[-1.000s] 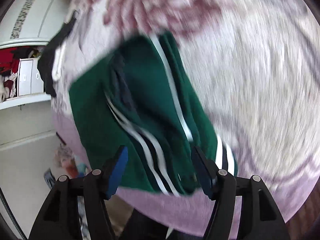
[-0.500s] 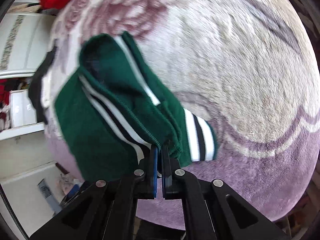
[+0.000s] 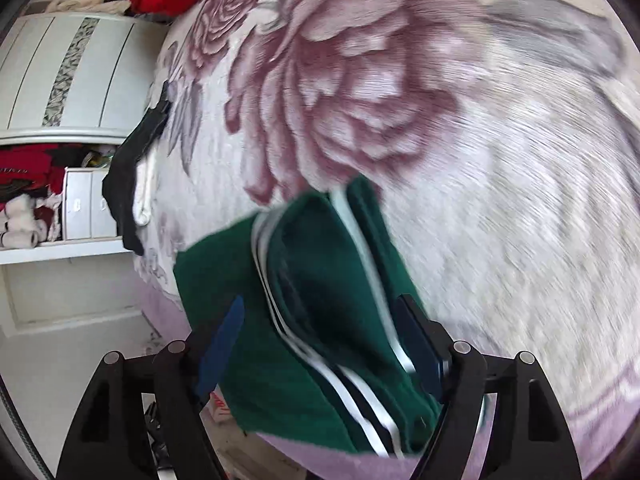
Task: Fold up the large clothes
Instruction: 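Fold the bundle over with the right gripper while the left gripper presses it flat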
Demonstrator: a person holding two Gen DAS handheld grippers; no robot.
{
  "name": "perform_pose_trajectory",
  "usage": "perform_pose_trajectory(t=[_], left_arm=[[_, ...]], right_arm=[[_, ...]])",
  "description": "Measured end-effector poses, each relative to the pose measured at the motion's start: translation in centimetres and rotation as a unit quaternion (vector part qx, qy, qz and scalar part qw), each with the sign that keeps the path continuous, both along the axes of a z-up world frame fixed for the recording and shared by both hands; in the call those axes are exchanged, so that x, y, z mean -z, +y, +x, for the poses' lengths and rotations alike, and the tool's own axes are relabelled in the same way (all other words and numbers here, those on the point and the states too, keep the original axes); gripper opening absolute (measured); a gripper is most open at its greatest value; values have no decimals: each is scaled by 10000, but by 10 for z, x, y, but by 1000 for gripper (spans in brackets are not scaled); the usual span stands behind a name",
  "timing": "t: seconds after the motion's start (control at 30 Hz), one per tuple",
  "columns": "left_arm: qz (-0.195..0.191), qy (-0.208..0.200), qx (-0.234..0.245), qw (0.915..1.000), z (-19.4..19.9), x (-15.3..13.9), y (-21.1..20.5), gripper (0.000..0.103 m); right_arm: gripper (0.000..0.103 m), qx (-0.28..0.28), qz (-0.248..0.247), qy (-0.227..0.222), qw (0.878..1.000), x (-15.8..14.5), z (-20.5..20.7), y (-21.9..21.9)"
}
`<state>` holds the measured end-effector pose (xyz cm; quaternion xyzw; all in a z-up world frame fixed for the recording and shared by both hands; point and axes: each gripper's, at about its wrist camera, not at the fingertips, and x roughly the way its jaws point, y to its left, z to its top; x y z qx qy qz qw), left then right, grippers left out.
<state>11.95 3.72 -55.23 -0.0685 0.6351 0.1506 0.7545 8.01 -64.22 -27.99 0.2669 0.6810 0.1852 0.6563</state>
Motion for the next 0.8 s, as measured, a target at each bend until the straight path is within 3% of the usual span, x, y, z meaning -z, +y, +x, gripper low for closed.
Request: perform_pose_trajectory(t=[0.1, 0.2, 0.23, 0.33, 0.4, 0.5, 0.6, 0.67, 0.73, 0.8], left_arm=[[190, -94, -23, 9998, 38, 4, 7, 103], [262, -146, 5, 9995, 66, 9, 13, 103], [269, -173, 33, 9995, 74, 9, 13, 103], [304, -223, 102, 9992, 91, 9, 12, 103], [158, -281, 124, 9994, 99, 13, 13, 103], [147, -165, 184, 9996, 110, 24, 10, 103], [151, -17, 138, 9998, 111, 29, 12, 103], [151, -31, 125, 9998, 106, 27, 13, 103], [155, -47, 104, 9998, 99, 23, 13, 103], [183, -35, 104, 9998, 93, 22, 12, 103]], right_arm=[[77, -170, 472, 358, 9981, 36, 45, 31], [3, -491, 258, 221, 9982, 58, 63, 68], [3, -389, 195, 161, 9989, 54, 64, 69], [2, -277, 56, -646, 9975, 12, 73, 71], [2, -198, -233, -838, 9960, 3, 83, 68], [2, -343, -789, -278, 9959, 42, 94, 79], [6, -569, -524, 75, 9970, 51, 95, 79], [26, -658, -301, 202, 9972, 40, 88, 67], [64, -739, -249, 167, 9968, 27, 70, 48], [81, -882, -262, 105, 9957, 23, 45, 31]])
